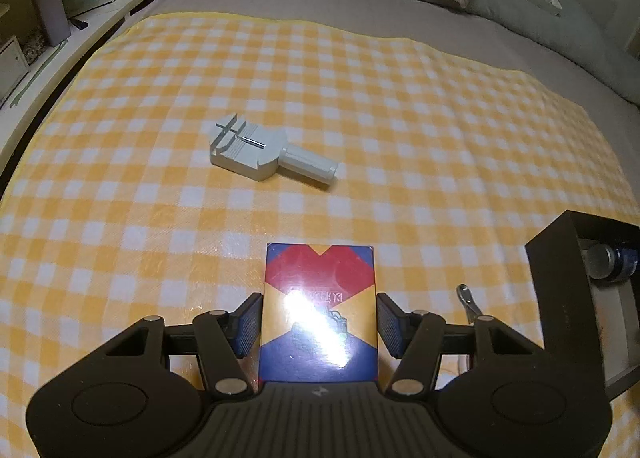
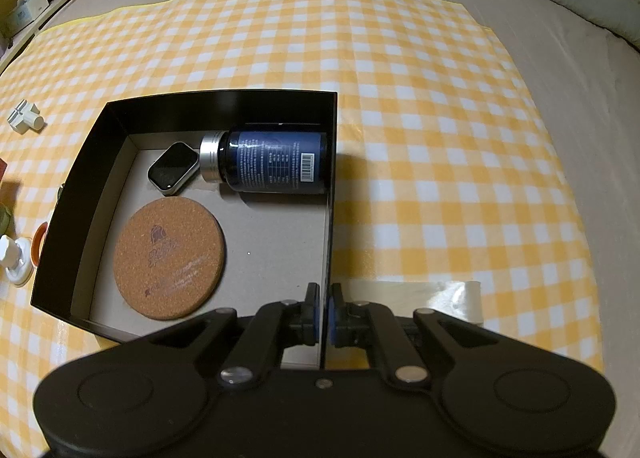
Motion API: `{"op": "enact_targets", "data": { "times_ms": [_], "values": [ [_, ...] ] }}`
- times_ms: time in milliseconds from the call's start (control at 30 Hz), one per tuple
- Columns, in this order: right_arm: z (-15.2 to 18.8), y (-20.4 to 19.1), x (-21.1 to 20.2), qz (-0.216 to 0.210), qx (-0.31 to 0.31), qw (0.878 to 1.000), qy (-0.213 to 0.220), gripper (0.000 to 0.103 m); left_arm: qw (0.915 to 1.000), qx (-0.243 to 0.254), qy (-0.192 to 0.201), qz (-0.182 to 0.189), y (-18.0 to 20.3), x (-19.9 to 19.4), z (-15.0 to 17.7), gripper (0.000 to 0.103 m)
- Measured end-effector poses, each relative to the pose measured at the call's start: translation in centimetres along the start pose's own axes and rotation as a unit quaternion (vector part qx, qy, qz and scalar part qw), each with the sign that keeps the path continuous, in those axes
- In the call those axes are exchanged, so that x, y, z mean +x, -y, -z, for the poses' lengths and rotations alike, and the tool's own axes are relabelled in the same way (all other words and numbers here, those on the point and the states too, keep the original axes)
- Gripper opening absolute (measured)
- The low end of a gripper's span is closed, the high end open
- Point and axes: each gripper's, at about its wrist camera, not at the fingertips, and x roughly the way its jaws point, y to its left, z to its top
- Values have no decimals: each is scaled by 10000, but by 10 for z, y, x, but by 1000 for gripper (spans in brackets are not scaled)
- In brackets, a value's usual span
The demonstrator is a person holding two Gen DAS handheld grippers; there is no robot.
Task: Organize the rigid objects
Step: 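Lower the left gripper onto the card box and grasp it, then carry the card box with the left gripper into the box, release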
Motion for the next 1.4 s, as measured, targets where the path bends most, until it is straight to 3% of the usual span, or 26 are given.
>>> {"op": "enact_targets", "data": {
  "times_ms": [333,533,1000,1400],
  "values": [
    [0,-1,0,0,-1,10000,0,5,9997,-92,100,202,8,-24,7,60],
    [0,-1,0,-12,35,10000,9,4,9985,19,273,466,33,-42,8,60],
    [0,2,-12,-113,147,9997,141,3,9859,419,296,1591,147,-70,15,60],
    [1,5,-18,-194,200,9995,152,4,9819,443,-87,1837,234,-32,27,60]
  ]
}}
